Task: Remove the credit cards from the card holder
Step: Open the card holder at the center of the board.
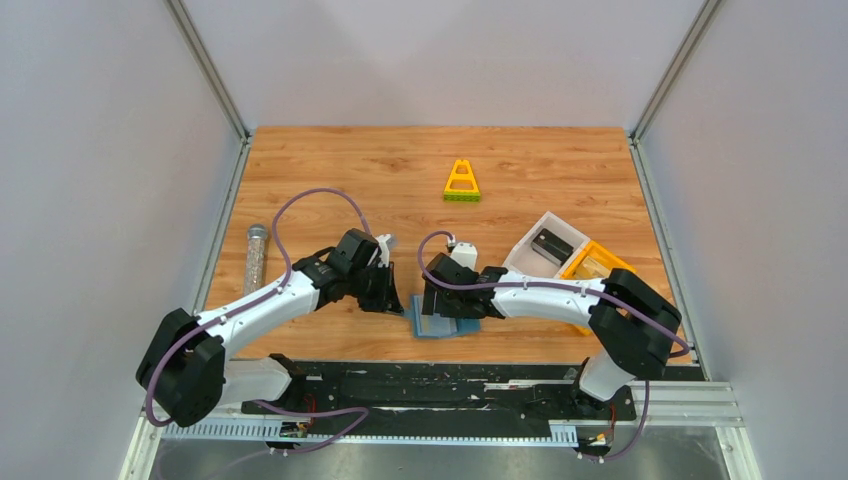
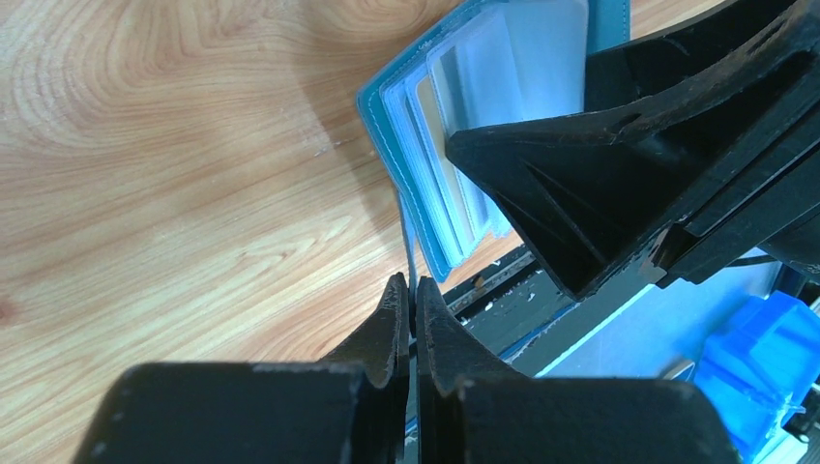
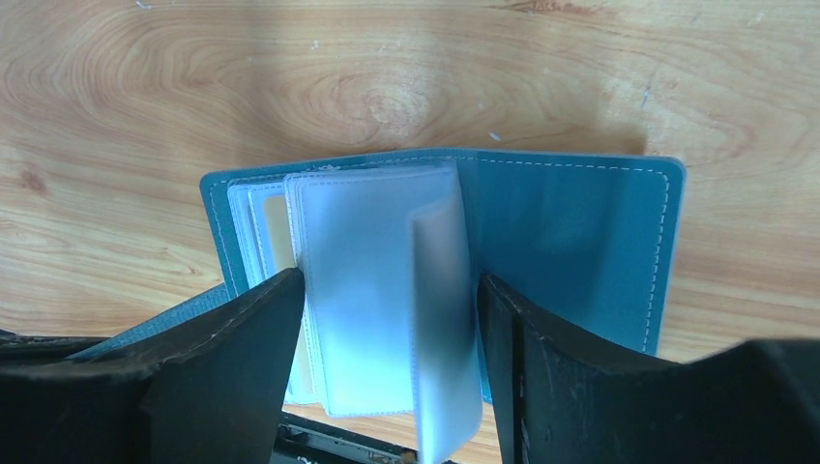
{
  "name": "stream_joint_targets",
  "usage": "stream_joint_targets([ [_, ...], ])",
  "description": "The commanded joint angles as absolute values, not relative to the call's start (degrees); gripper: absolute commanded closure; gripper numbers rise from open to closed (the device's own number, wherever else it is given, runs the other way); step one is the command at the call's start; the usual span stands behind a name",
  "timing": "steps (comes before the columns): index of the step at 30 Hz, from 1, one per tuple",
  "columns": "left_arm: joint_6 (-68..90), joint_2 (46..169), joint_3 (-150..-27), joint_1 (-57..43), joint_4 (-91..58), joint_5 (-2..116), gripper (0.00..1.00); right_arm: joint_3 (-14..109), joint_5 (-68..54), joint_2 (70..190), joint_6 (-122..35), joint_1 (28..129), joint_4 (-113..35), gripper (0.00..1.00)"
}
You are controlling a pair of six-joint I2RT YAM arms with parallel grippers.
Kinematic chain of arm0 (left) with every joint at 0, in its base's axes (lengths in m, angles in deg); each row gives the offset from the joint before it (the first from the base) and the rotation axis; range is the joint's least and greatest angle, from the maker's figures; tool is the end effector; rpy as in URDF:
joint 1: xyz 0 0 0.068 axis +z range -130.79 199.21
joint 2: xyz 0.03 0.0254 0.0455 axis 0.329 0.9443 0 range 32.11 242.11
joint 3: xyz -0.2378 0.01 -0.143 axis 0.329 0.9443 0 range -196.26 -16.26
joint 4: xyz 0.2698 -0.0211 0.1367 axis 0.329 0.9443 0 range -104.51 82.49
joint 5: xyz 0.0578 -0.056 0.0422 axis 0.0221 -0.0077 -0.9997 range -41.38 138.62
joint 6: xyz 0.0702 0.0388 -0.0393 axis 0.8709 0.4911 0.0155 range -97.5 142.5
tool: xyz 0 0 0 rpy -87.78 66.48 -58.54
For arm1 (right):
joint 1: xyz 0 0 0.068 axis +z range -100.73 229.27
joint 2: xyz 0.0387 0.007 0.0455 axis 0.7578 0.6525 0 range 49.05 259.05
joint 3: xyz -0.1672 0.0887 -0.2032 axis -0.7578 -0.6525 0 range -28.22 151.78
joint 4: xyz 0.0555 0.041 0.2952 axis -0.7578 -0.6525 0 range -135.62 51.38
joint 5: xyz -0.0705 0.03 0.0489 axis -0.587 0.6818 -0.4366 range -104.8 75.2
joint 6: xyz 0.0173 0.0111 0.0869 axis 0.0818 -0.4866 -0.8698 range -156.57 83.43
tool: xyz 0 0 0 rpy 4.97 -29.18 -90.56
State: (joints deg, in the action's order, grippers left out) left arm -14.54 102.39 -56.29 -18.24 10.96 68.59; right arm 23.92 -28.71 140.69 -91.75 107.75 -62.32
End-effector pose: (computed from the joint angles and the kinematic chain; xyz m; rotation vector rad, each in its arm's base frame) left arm 0.2161 -0.1996 0.1500 0.1582 2.7327 -0.8931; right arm 0.2029 0.2944 0.1098 0.0005 2.6656 0.3534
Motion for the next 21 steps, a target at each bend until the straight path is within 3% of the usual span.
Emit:
stream_joint_targets([
  [1,-13.98,100.41,-57.92,-18.21,10.74,68.33,1.00,24.77,-32.65,139.30,-92.21,107.90,-65.86,0.33],
  [21,-14.06,100.80,-57.92,-18.15,10.89,67.84,1.00,24.67,-35.86,136.82,-93.15,107.89,-70.79,0.39],
])
